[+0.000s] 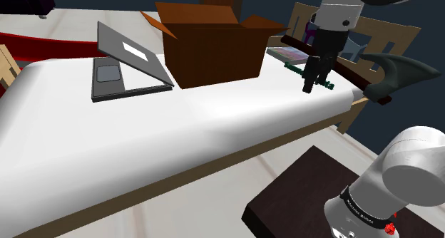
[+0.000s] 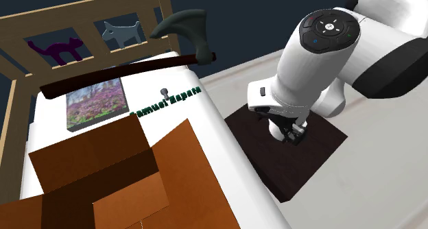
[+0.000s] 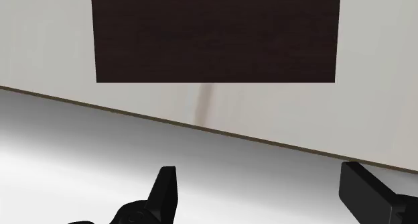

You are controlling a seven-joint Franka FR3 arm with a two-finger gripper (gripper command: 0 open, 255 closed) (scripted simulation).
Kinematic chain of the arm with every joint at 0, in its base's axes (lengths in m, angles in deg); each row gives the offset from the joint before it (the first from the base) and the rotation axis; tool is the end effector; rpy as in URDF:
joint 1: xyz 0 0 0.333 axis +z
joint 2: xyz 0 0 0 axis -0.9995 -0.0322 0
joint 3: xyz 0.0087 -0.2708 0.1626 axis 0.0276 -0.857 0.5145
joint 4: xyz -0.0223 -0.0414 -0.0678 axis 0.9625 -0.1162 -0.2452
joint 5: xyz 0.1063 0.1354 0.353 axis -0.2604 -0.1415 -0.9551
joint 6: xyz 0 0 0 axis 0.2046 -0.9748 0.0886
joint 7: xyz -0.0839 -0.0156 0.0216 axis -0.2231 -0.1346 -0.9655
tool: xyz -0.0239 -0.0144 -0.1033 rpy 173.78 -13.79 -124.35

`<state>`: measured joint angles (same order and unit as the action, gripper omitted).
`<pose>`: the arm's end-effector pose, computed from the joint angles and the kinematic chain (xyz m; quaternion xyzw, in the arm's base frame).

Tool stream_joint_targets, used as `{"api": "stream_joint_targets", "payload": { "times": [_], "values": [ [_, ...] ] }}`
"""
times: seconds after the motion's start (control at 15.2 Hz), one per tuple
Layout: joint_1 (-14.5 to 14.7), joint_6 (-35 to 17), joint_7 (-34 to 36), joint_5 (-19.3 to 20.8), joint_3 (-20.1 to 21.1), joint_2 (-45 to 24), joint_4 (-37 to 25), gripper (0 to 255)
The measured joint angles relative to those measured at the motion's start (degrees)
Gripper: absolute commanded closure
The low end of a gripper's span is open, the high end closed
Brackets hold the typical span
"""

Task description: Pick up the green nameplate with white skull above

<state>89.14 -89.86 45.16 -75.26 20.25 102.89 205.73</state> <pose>0.3037 0.0328 0.5564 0.9982 0.0170 -0.0564 0.0068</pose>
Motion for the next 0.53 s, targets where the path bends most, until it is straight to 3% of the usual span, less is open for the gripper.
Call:
{"api": "stream_joint_targets", "payload": {
  "times": [0.53],
  "values": [
    [-2.74, -0.61, -7.72, 4.70, -6.59, -7.90, -5.91, 0]
  ]
}}
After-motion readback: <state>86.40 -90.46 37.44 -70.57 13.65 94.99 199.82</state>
